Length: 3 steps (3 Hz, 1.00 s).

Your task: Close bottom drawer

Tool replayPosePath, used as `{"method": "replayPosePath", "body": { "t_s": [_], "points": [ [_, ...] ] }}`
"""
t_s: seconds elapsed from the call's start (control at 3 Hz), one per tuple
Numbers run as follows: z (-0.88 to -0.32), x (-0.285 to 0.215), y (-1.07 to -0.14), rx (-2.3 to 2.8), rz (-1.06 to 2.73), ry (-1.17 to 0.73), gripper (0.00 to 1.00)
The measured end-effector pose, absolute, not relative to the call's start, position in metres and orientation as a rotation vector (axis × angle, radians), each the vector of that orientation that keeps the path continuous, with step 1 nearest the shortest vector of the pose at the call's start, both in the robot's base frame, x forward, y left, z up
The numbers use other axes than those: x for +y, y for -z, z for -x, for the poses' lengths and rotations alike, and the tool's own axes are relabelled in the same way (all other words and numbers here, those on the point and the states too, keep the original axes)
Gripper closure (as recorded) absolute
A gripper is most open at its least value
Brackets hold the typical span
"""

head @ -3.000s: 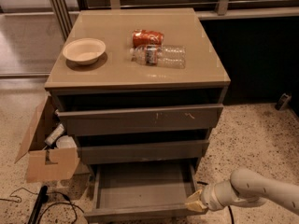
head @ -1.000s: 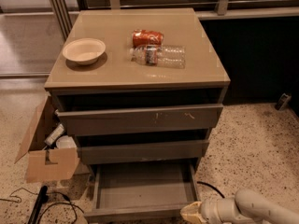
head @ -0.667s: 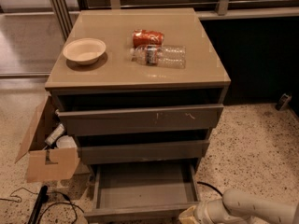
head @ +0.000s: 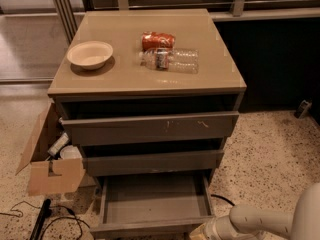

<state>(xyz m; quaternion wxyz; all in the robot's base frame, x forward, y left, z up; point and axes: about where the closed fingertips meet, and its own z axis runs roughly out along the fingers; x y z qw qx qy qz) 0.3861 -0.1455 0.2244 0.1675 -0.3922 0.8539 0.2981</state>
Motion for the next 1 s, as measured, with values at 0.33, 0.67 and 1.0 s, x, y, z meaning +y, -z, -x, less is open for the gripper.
{"method": "replayPosePath", "body": {
  "t_s": [0.33, 0.67, 1.0],
  "points": [
    [-0.3869, -0.1446, -0.2219, 2.432, 1.114, -0.843, 0.78],
    [-0.3869, -0.1446, -0.2219, 2.432, 1.114, -0.843, 0.55],
    [-0.3843, -0.1403, -0.2226, 2.428, 1.127, -0.837, 0.31]
  ]
}}
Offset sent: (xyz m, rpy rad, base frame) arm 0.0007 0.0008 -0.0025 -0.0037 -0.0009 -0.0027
